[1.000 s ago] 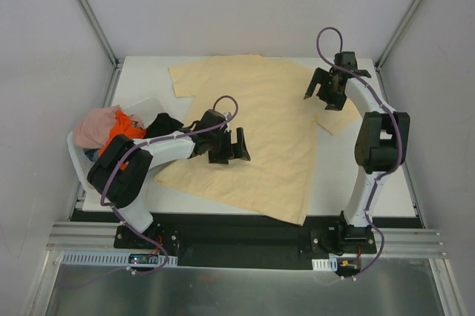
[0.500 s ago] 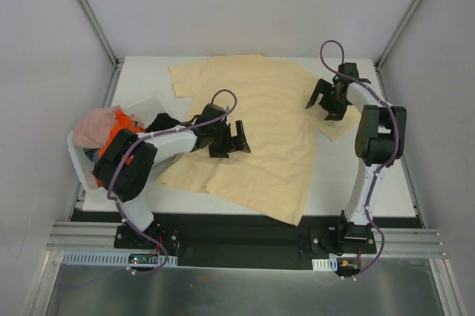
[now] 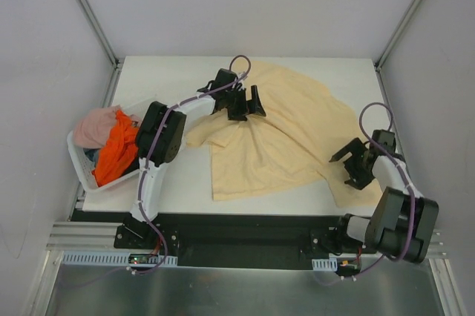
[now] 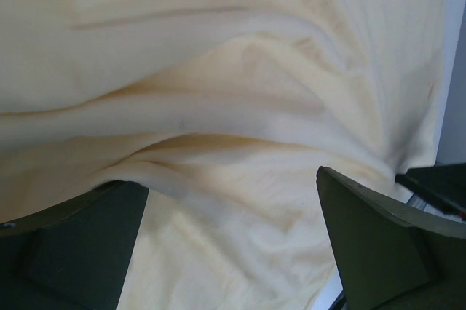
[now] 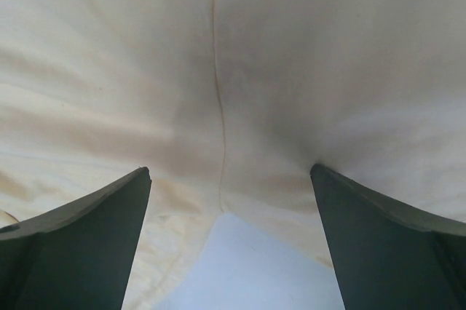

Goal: Fold and stack the t-shirts
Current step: Flatten out the tshirt

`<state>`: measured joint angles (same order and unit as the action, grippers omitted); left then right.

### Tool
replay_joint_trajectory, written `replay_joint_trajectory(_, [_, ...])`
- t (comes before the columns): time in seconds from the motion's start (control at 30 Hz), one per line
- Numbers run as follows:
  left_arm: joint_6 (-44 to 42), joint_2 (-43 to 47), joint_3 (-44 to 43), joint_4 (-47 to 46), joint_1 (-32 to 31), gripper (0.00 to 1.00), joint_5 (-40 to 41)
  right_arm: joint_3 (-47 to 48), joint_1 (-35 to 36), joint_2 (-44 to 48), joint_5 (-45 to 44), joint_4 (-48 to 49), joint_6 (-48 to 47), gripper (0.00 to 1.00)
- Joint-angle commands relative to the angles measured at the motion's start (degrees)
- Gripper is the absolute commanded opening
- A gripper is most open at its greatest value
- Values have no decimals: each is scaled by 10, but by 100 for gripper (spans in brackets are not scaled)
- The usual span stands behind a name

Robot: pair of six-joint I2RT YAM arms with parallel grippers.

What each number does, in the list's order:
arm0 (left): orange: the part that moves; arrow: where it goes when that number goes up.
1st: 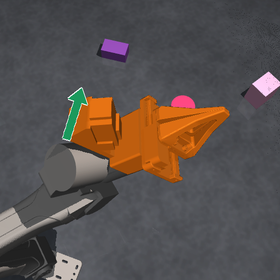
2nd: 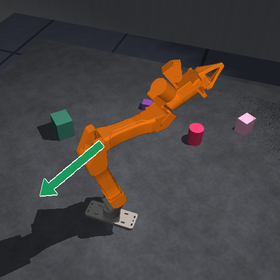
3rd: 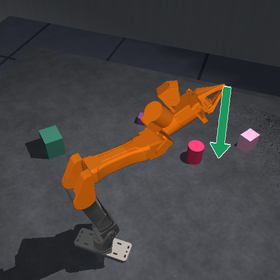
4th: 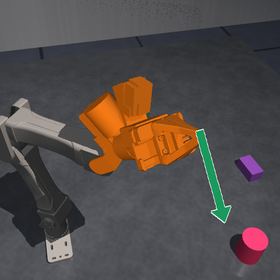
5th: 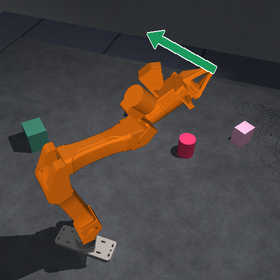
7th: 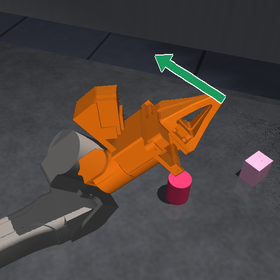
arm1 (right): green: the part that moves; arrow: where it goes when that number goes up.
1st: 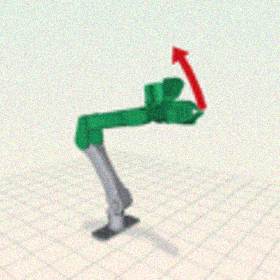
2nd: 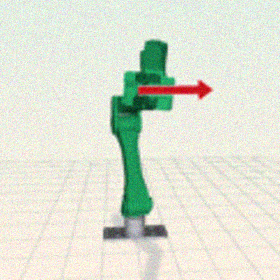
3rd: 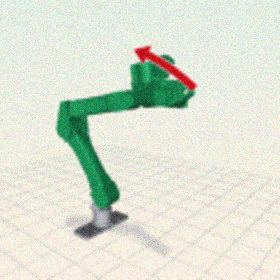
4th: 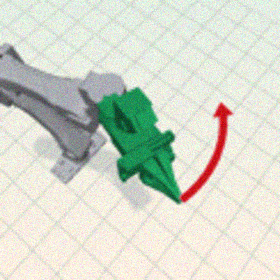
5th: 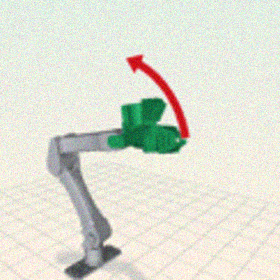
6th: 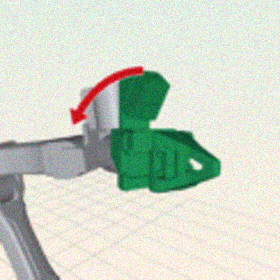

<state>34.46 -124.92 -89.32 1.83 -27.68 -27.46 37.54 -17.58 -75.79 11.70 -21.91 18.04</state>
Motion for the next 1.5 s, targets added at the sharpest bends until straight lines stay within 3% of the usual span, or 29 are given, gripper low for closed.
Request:
replay_joint_trajectory(0.0, [-29, -61, -102, 21, -2, 99, -75, -83, 3, 111, -61, -160, 26, 98])
replay_joint_trajectory(0.13, [-43, -53, -133, 29, -4, 99, -93, -43, 3, 278, -54, -225, -12, 97])
replay_joint_trajectory(0.3, [-84, 63, -48, 31, -10, 99, -67, 75, 4, 276, -54, -171, -86, 96])
replay_joint_trajectory(0.47, [-84, 190, 102, 31, -21, 99, -35, 185, 11, 109, 25, -111, -89, 96])
replay_joint_trajectory(0.6, [-63, 241, 210, 31, -41, 99, -23, 296, 72, -62, -10, -53, -91, 97])
replay_joint_trajectory(0.8, [-26, 259, 280, 30, -57, 99, 6, 482, 102, -316, 1, -97, -94, 99])
replay_joint_trajectory(0.93, [-8, 267, 312, 30, -62, 99, 17, 550, 104, -407, 26, -117, -99, 99])
replay_joint_trajectory(1.03, [1, 281, 344, 30, -64, 99, 17, 538, 103, -429, 10, -125, -104, 99])
replay_joint_trajectory(1.13, [-3, 302, 385, 30, -64, 99, -39, 490, 99, -425, -5, -128, -106, 99])
replay_joint_trajectory(1.3, [24, 354, 487, 40, -68, 100, -121, 351, 55, -358, -11, -82, -73, 99])
replay_joint_trajectory(1.47, [35, 421, 508, 63, -69, 99, -153, 223, 12, -265, -10, -76, -18, 99])
